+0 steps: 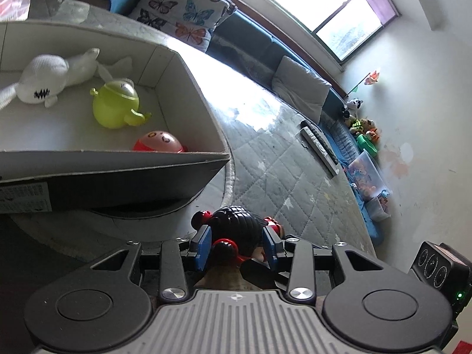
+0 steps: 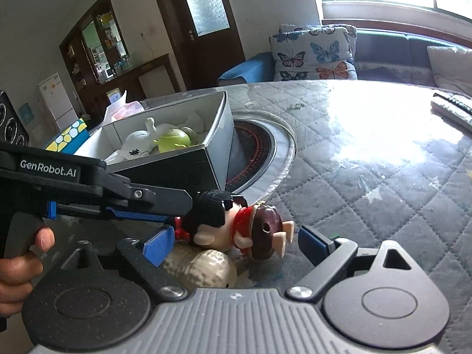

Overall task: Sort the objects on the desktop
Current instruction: 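Move the left tool to the black-haired doll figure and grasp its head, then lift the doll figure with the left tool and carry it over the box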

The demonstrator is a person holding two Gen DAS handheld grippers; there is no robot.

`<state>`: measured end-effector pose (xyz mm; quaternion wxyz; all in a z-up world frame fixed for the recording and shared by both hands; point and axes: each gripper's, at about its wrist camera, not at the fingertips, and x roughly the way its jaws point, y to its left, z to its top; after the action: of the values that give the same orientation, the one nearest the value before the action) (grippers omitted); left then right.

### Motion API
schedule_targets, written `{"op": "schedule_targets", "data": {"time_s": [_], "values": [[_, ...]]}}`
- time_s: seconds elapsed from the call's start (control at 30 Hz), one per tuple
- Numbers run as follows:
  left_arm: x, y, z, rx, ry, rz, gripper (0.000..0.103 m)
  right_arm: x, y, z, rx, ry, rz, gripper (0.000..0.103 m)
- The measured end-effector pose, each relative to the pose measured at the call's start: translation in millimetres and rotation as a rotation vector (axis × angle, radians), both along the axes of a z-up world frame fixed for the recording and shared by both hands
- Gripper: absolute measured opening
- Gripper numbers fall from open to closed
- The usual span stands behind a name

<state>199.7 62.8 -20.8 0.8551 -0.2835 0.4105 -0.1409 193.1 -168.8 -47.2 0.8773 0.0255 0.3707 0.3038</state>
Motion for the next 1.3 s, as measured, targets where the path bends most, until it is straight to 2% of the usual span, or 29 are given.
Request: {"op": "schedule_targets", "data": {"time_s": [0.27, 0.6, 0.97, 1.3], "values": [[4.4, -0.3, -5.6, -0.012, 0.028, -0.007, 0.041, 3.7, -1.1, -6.8, 0.041, 0.034, 0.006, 0.093], [-3.7, -2.1, -1.1, 0.008, 0.03, -0.031, 0.041, -5.6, 1.4, -5.0, 0.028, 0.043, 0.013, 0.093], [-25.1, 3.2, 3.0, -0.031, 0.068, -0.047, 0.041, -32.3, -0.5, 3.9, 0.004, 0.037, 0.045, 0.093], [-29.3, 8.9, 4.8, -0.116, 0.102, -0.059, 0.041, -39.8, 1.1, 11.5, 0.004, 0.03, 0.056, 0.093]]}}
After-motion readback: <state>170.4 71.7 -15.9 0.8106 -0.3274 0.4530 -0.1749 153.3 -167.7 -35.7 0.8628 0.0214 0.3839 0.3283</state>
